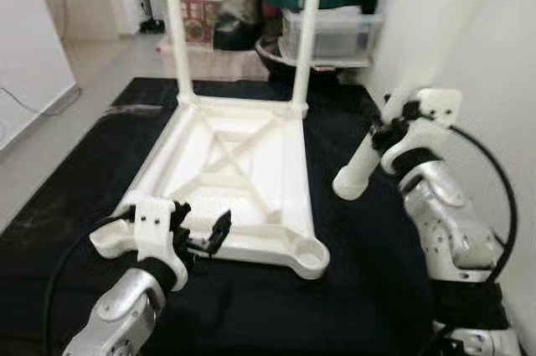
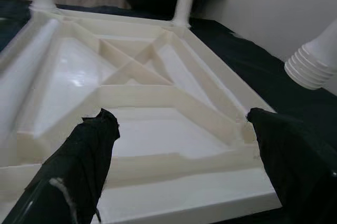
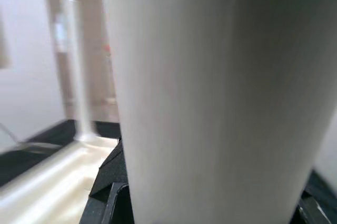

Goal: Building children table

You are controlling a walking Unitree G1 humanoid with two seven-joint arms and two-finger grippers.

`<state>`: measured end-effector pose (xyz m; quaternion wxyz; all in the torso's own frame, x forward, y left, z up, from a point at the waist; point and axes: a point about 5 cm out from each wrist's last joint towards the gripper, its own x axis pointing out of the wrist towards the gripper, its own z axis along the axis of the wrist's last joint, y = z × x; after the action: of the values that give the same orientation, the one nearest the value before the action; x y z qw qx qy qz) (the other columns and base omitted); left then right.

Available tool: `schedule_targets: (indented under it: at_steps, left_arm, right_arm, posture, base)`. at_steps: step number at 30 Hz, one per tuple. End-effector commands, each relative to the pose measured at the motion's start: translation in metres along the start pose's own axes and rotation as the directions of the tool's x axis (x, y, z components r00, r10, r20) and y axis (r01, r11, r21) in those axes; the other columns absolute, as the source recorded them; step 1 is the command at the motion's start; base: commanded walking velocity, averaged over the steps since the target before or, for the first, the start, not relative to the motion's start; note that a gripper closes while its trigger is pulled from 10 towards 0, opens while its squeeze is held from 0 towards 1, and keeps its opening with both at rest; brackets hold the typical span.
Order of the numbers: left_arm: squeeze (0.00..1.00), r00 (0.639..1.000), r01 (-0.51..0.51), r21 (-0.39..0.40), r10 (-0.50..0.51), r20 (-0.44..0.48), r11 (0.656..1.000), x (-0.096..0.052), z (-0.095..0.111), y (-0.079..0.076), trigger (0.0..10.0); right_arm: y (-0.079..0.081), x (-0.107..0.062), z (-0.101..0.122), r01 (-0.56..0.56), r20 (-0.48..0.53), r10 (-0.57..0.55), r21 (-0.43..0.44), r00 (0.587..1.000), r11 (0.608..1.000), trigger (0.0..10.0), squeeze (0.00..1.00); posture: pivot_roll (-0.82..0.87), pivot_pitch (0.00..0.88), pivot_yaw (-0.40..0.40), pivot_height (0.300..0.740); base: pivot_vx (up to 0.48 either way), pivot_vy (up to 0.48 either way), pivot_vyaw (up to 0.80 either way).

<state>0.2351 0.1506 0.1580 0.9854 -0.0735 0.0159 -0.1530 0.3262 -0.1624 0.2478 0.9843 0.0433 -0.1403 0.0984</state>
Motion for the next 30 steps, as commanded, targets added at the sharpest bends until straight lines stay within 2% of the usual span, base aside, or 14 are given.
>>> schedule_targets:
  at_steps: [1, 7, 14, 17, 19, 20, 23, 24, 25, 26, 27, 28, 29, 30]
  left_arm:
    - [0.0, 0.999, -0.034, 0.029, 0.034, 0.006, 0.999, 0.001, 0.0, 0.005, 10.0]
    - [0.0, 0.999, -0.047, 0.034, 0.047, 0.007, 0.998, 0.004, -0.001, 0.005, 10.0]
    - [0.0, 0.999, -0.04, 0.07, 0.041, -0.02, 0.997, 0.003, -0.01, -0.001, 10.0]
    - [0.0, 0.999, -0.04, 0.073, 0.042, -0.024, 0.997, 0.003, -0.011, -0.001, 10.0]
    - [0.0, 0.999, -0.041, 0.075, 0.043, -0.027, 0.996, 0.003, -0.012, -0.001, 10.0]
    - [0.0, 0.999, -0.042, 0.076, 0.044, -0.03, 0.996, 0.003, -0.013, 0.0, 10.0]
    - [0.0, 0.999, -0.042, 0.076, 0.044, -0.03, 0.996, 0.003, -0.013, 0.0, 10.0]
    - [0.0, 0.998, -0.044, 0.079, 0.046, -0.032, 0.996, 0.004, -0.013, 0.001, 10.0]
    - [0.0, 0.998, -0.044, 0.079, 0.046, -0.032, 0.996, 0.004, -0.013, 0.001, 10.0]
    - [0.0, 0.998, -0.044, 0.082, 0.047, -0.035, 0.996, 0.005, -0.014, 0.002, 10.0]
    - [0.0, 0.998, -0.044, 0.082, 0.047, -0.035, 0.996, 0.005, -0.014, 0.002, 10.0]
    - [0.0, 0.998, -0.046, 0.087, 0.049, -0.036, 0.995, 0.005, -0.014, 0.003, 10.0]
    - [0.0, 0.998, -0.046, 0.087, 0.049, -0.036, 0.995, 0.005, -0.014, 0.003, 10.0]
    - [0.0, 0.998, -0.051, 0.092, 0.055, -0.037, 0.994, 0.006, -0.015, 0.005, 10.0]
  right_arm:
    - [0.009, -0.001, 0.002, -0.047, -0.003, 0.047, 0.005, 0.999, 0.999, 0.0, 0.0]
    - [0.009, -0.001, 0.006, -0.085, 0.002, 0.085, -0.008, 0.996, 0.996, 0.0, 0.0]
    - [0.005, -0.003, 0.01, -0.2, -0.025, 0.199, -0.085, 0.98, 0.976, 0.0, 0.0]
    - [0.002, -0.005, 0.009, -0.229, -0.042, 0.226, -0.104, 0.973, 0.968, 0.0, 0.0]
    - [-0.004, -0.007, 0.007, -0.256, -0.069, 0.25, -0.116, 0.966, 0.96, 0.0, 0.0]
    - [-0.012, -0.01, 0.007, -0.305, -0.109, 0.293, -0.122, 0.95, 0.945, 0.0, 0.0]
    - [-0.012, -0.01, 0.007, -0.305, -0.109, 0.293, -0.122, 0.95, 0.945, 0.0, 0.0]
    - [-0.02, -0.014, 0.008, -0.361, -0.145, 0.342, -0.133, 0.928, 0.923, 0.0, 0.0]
    - [-0.02, -0.014, 0.008, -0.361, -0.145, 0.342, -0.133, 0.928, 0.923, 0.0, 0.0]
    - [-0.025, -0.02, 0.009, -0.423, -0.193, 0.393, -0.144, 0.899, 0.895, 0.0, 0.0]
    - [-0.025, -0.02, 0.009, -0.423, -0.193, 0.393, -0.144, 0.899, 0.895, 0.0, 0.0]
    - [-0.026, -0.027, 0.008, -0.487, -0.237, 0.447, -0.148, 0.863, 0.861, 0.0, 0.0]
    - [-0.026, -0.027, 0.008, -0.487, -0.237, 0.447, -0.148, 0.863, 0.861, 0.0, 0.0]
    - [-0.024, -0.034, 0.004, -0.542, -0.278, 0.49, -0.152, 0.826, 0.827, 0.0, 0.0]
  posture:
    - [0.07, 0.0, -0.098, 0.74]
    - [0.07, 0.0, -0.101, 0.74]
    - [0.06, 0.0, -0.103, 0.74]
    - [0.06, 0.0, -0.102, 0.74]
    - [0.06, 0.0, -0.102, 0.74]
    - [0.06, 0.0, -0.096, 0.74]
    - [0.06, 0.0, -0.096, 0.74]
    - [0.06, 0.0, -0.094, 0.74]
    - [0.06, 0.0, -0.094, 0.74]
    - [0.05, 0.0, -0.091, 0.74]
    - [0.05, 0.0, -0.091, 0.74]
    - [0.06, 0.0, -0.092, 0.74]
    - [0.06, 0.0, -0.092, 0.74]
    - [0.06, 0.0, -0.092, 0.74]
  base:
    - [0.0, 0.0, 0.0]
    - [0.0, 0.0, 0.0]
    - [0.0, 0.0, 0.0]
    - [0.0, 0.0, 0.0]
    - [0.0, 0.0, 0.0]
    - [0.0, 0.0, 0.0]
    - [0.0, 0.0, 0.0]
    - [0.0, 0.0, 0.0]
    - [0.0, 0.0, 0.0]
    - [0.0, 0.0, 0.0]
    - [0.0, 0.0, 0.0]
    - [0.0, 0.0, 0.0]
    - [0.0, 0.0, 0.0]
    - [0.0, 0.0, 0.0]
